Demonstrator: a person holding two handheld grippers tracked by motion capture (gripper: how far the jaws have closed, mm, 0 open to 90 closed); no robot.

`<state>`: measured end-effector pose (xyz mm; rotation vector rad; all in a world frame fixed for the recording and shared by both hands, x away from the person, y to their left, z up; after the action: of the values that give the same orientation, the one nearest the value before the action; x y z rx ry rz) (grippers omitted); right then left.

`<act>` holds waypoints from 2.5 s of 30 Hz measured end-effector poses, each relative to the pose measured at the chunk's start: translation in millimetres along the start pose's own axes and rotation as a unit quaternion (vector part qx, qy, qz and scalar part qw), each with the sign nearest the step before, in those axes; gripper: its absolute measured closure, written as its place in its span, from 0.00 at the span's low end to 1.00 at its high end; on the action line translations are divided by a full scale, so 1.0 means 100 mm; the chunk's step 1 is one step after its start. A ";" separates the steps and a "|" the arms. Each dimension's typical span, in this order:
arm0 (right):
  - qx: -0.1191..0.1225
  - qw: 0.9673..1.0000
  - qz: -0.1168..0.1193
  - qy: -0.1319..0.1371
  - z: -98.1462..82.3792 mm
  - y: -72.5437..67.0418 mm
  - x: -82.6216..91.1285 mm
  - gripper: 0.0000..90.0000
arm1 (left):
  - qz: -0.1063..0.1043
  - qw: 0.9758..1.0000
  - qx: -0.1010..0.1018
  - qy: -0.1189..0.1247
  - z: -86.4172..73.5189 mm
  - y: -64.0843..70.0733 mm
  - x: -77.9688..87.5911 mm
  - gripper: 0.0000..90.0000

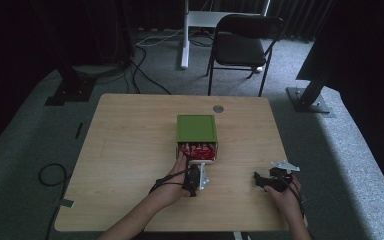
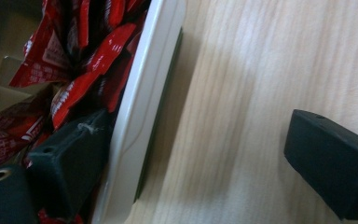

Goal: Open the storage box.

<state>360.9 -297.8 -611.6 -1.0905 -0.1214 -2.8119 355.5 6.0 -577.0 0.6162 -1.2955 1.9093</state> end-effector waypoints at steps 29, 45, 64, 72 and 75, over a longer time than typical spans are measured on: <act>0.000 1.000 0.000 0.000 0.00 0.00 0.00 0.11 | 0.135 0.984 -0.092 -0.076 0.00 -0.11 -0.18 0.71; 0.000 1.000 0.000 0.000 0.00 0.00 0.00 0.11 | 0.137 0.982 -0.097 -0.086 0.02 -0.13 -0.16 0.80; 0.000 1.000 0.000 0.000 0.00 0.00 0.00 0.11 | 0.127 0.983 -0.098 -0.088 0.04 -0.04 -0.09 0.80; 0.000 1.000 0.000 0.000 0.00 0.00 0.00 0.11 | 0.127 0.984 -0.096 -0.085 0.04 0.05 -0.02 0.80; 0.000 1.000 0.000 0.000 0.00 0.00 0.00 0.11 | 0.125 0.984 -0.097 -0.083 0.03 0.09 0.01 0.80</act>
<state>360.9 -297.8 -611.6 -1.0908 -0.1221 -2.8118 347.3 1.3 -580.3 0.5430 -1.7116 1.9295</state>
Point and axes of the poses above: each handheld gripper's, and its own axes: x roughly backward along the jaws, z roughly out of its top, y roughly to its right, the point moved 5 cm from there along -x, roughly forward along the jaws, and after that the axes turned 4 degrees about -z, right-handed, at the moved point
